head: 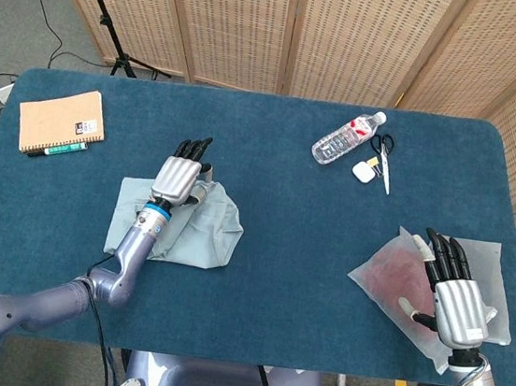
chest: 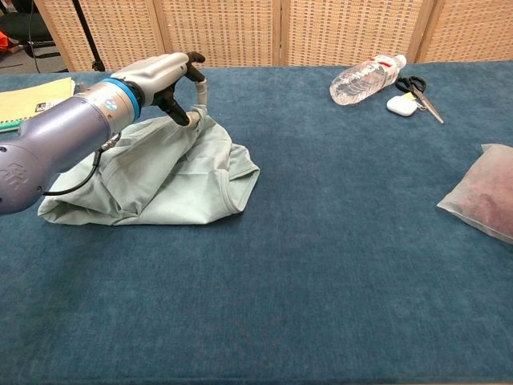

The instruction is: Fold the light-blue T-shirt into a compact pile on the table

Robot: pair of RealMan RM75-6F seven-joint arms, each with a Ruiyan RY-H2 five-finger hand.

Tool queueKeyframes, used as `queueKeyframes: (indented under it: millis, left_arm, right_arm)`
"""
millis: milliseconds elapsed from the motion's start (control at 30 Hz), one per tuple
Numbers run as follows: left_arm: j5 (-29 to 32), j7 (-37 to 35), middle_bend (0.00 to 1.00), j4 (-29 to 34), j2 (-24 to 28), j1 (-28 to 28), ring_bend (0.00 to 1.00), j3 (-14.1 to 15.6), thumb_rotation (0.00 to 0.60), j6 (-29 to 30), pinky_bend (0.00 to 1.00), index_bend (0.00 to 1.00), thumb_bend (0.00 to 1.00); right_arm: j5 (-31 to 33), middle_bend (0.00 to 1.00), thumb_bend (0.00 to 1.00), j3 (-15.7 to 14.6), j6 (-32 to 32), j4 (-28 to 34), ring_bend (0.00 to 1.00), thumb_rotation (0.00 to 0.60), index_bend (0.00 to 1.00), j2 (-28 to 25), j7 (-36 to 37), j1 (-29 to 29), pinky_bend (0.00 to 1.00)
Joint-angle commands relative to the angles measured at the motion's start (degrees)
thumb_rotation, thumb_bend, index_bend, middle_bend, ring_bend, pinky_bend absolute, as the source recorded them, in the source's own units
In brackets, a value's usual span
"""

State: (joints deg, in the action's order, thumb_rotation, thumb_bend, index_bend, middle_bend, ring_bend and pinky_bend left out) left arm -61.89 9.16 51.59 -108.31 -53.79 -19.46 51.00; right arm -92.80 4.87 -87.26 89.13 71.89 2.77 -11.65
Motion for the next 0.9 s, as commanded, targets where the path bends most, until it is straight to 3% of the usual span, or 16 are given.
queueKeyframes:
  millis: [33,733,767,800,867,900]
  left_arm:
    - [-0.71,-1.71,0.00,-2.08,-1.51,-0.88,0.00,-0.15,0.600,-0.66,0.00,0.77,0.60]
    - [-1.43,-5.97,0.00,-13.99,-8.61,-4.17,0.00,-0.68,0.600,-4.48,0.00,0.75,0.54]
    - [-1.44,-6.06,0.00,-14.10,-8.67,-4.18,0.00,-0.68,0.600,-4.62,0.00,0.70,0.52]
    - [-1.52,-6.50,0.00,-13.95,-8.63,-4.13,0.00,-0.74,0.600,-4.67,0.00,0.57,0.48]
    - [-1.78,-7.76,0.00,-13.37,-8.43,-3.91,0.00,-0.96,0.600,-4.29,0.00,0.18,0.39]
    - [-1.94,-8.24,0.00,-13.14,-8.30,-3.80,0.00,-0.99,0.600,-4.12,0.00,0.09,0.37]
  right_arm:
    - [0.01,0.00,0.00,0.00,-0.01,-0.04,0.00,0.600,0.00,-0.01,0.02,0.01,0.00]
    - [0.43,0.00,0.00,0.08,0.37,-0.06,0.00,0.600,0.00,-0.17,0.51,-0.05,0.00]
    - [0.42,0.00,0.00,0.08,0.36,-0.04,0.00,0.600,0.00,-0.19,0.52,-0.04,0.00]
    - [0.42,0.00,0.00,0.08,0.35,-0.04,0.00,0.600,0.00,-0.20,0.53,-0.04,0.00]
    - [0.41,0.00,0.00,0.09,0.31,-0.01,0.00,0.600,0.00,-0.24,0.58,-0.02,0.00]
    - [0.40,0.00,0.00,0.09,0.29,-0.01,0.00,0.600,0.00,-0.25,0.60,-0.01,0.00]
